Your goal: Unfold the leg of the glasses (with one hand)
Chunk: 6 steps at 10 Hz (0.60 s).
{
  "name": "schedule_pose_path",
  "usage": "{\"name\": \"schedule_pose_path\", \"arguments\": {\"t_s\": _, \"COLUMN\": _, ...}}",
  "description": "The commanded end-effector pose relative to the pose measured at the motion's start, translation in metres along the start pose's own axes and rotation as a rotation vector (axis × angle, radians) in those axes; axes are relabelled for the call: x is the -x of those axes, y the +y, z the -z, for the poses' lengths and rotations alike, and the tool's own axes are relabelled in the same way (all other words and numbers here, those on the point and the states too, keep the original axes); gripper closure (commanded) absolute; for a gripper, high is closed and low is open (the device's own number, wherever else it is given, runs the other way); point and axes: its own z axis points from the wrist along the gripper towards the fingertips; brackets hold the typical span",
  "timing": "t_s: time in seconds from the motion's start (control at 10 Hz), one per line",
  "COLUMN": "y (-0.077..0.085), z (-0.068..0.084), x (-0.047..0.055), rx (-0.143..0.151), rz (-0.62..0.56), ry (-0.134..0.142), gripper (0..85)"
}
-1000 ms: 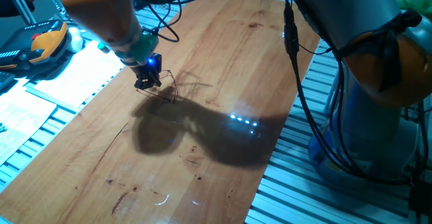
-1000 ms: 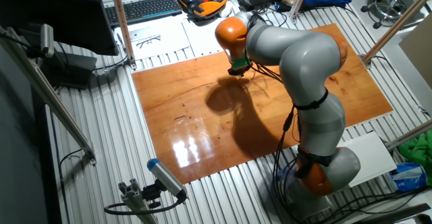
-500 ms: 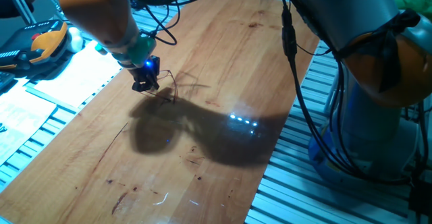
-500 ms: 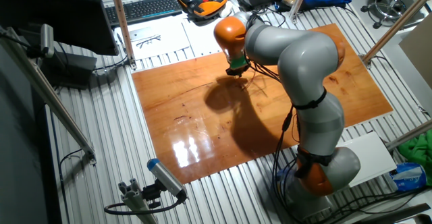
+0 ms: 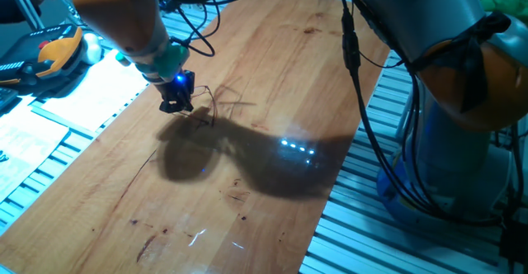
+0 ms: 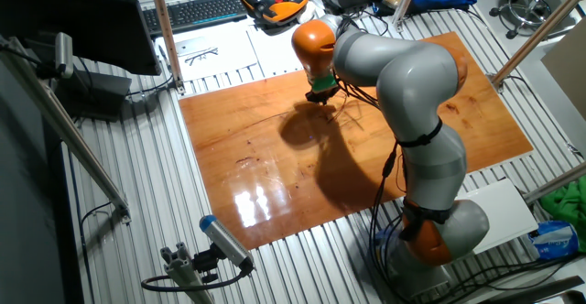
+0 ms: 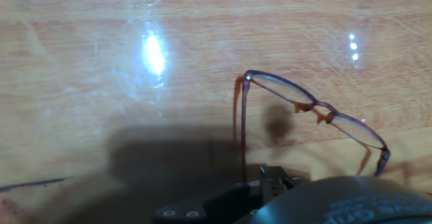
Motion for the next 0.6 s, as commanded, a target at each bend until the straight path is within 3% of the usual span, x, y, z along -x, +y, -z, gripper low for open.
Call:
{"name": "schedule_pose_path", "arguments": {"t_s": 0.0, "y": 0.0011, "z": -0.0026, "x": 0.0001, "rx": 0.007, "rz": -0.006, "ry": 0.0, "gripper": 85.0}}
{"name": "schedule_pose_path", "arguments": {"t_s": 0.5, "y": 0.0094, "z": -0.0074, "x": -0.0018, "rx": 0.045, "rz": -0.046, "ry": 0.009, "gripper": 85.0}}
